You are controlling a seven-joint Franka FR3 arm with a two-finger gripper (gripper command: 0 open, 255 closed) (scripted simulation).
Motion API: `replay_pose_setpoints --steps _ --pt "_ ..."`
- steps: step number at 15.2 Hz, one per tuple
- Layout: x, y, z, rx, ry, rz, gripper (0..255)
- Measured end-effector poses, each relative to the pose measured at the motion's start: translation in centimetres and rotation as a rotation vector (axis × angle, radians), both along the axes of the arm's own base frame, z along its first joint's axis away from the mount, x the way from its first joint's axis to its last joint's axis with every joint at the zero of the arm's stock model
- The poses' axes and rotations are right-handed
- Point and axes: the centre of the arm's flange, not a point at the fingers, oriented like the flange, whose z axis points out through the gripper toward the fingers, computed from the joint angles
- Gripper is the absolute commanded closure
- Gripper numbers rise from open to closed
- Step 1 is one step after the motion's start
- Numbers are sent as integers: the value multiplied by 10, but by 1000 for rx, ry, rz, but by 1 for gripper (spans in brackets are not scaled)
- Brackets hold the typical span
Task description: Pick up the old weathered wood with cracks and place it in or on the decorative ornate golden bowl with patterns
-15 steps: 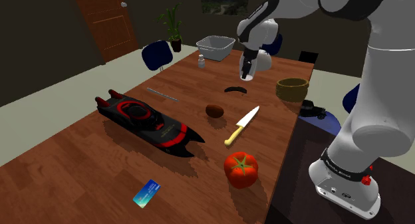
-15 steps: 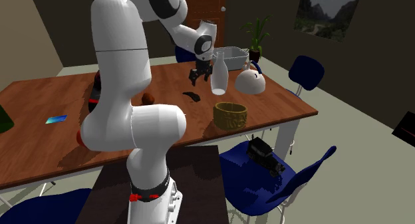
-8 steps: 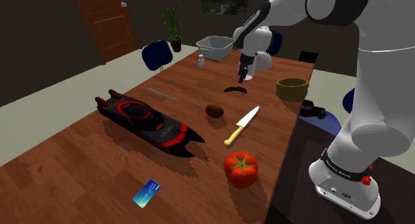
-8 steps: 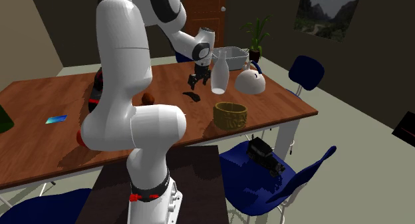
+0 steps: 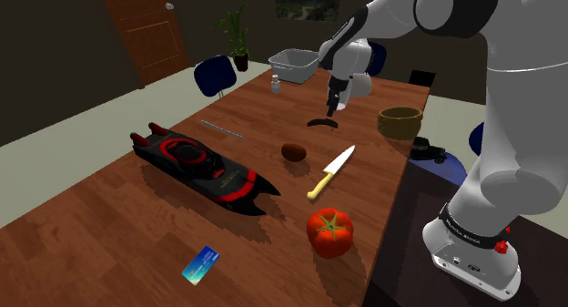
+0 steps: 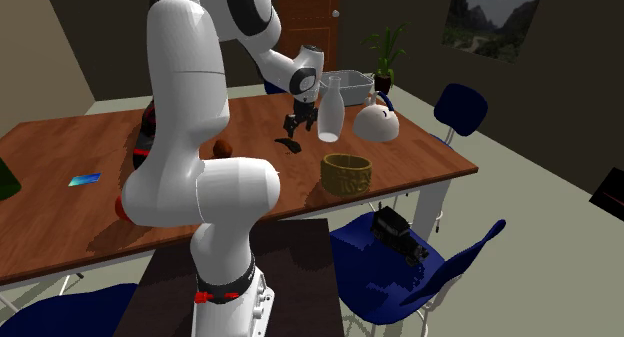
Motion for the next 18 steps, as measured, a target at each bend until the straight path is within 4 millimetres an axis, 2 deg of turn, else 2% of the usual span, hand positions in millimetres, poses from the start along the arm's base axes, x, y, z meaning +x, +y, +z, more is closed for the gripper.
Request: replay_pose_setpoints --steps 9,10,11,12,15,18 --pt "-1 -1 0 0 1 -1 255" --pt "-1 -1 0 0 1 -1 0" --pt "-1 -1 0 0 1 -1 0" --pt "1 9 1 -21 17 0 0" --pt "13 58 2 -139 113 -6 0" --pt "15 70 -8 -175 136 -13 0"
